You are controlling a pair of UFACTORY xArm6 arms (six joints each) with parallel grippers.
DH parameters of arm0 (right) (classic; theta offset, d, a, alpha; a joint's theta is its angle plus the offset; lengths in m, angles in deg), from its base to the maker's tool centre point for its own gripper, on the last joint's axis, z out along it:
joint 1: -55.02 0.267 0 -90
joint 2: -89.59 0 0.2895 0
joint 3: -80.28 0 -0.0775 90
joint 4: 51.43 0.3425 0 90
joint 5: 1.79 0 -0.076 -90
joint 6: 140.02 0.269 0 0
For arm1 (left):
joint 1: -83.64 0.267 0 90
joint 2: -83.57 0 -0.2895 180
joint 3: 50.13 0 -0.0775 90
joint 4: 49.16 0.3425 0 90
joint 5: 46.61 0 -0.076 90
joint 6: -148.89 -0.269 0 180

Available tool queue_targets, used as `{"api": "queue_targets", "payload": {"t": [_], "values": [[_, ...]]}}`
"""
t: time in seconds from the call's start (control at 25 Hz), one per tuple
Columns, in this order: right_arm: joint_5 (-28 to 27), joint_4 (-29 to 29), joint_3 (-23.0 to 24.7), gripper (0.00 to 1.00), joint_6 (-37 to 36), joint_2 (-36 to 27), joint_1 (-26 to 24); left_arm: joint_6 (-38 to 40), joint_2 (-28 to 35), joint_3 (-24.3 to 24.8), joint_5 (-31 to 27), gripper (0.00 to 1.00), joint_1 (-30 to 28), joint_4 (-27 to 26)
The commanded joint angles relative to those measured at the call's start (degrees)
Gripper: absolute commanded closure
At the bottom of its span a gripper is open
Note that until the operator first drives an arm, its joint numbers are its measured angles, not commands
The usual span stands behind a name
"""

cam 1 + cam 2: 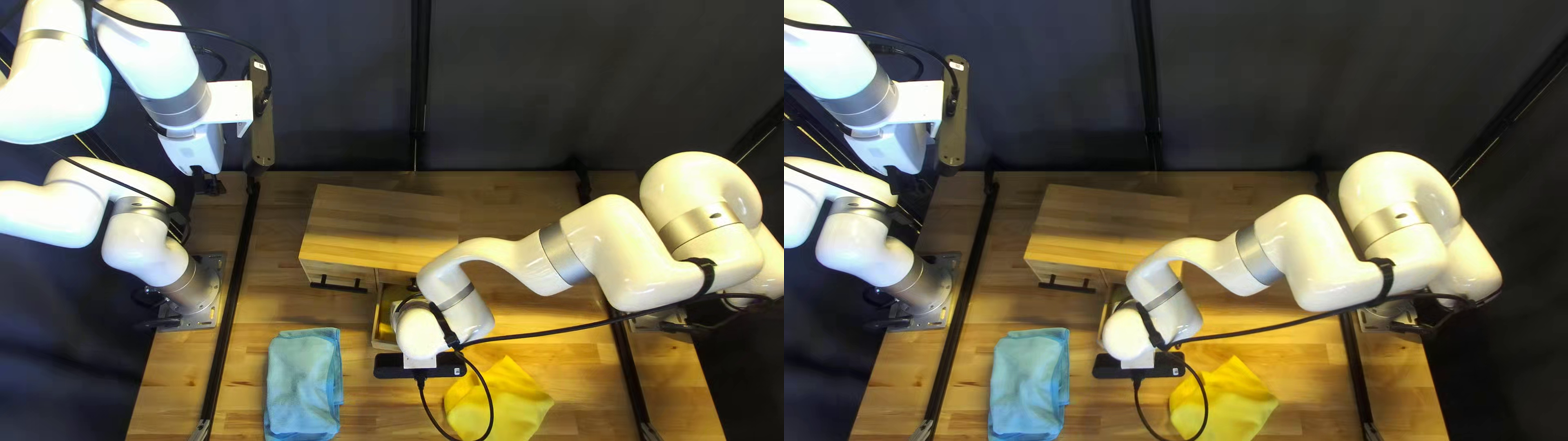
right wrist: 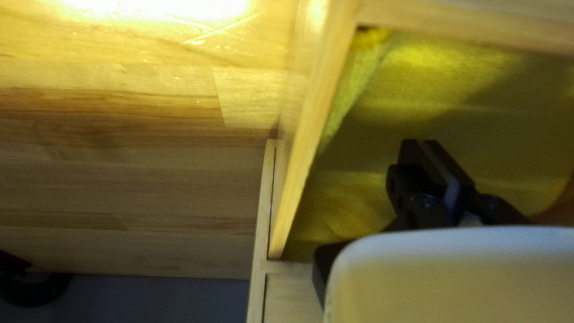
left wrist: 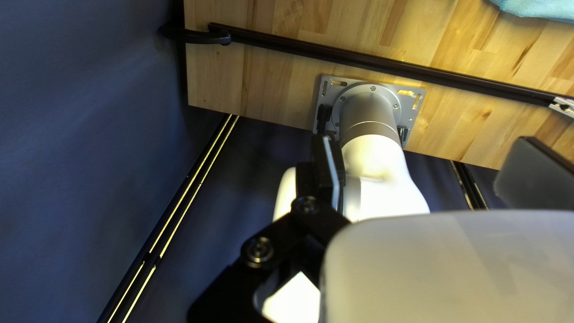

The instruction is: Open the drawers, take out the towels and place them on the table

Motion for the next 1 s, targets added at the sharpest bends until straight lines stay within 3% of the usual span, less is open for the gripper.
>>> {"api": "queue_targets", "payload": {"t": [0.04, 1.0], "values": [[-0.7, -0.59, -0.03, 0.0, 1.07, 0.36, 0.1, 0.0, 0.0, 0.0, 0.0, 0.0, 0.0, 0.0], [-0.97, 0.04, -0.52, 0.0, 1.15, 0.42, -0.1, 0.0, 0.0, 0.0, 0.0, 0.0, 0.0, 0.0]]}}
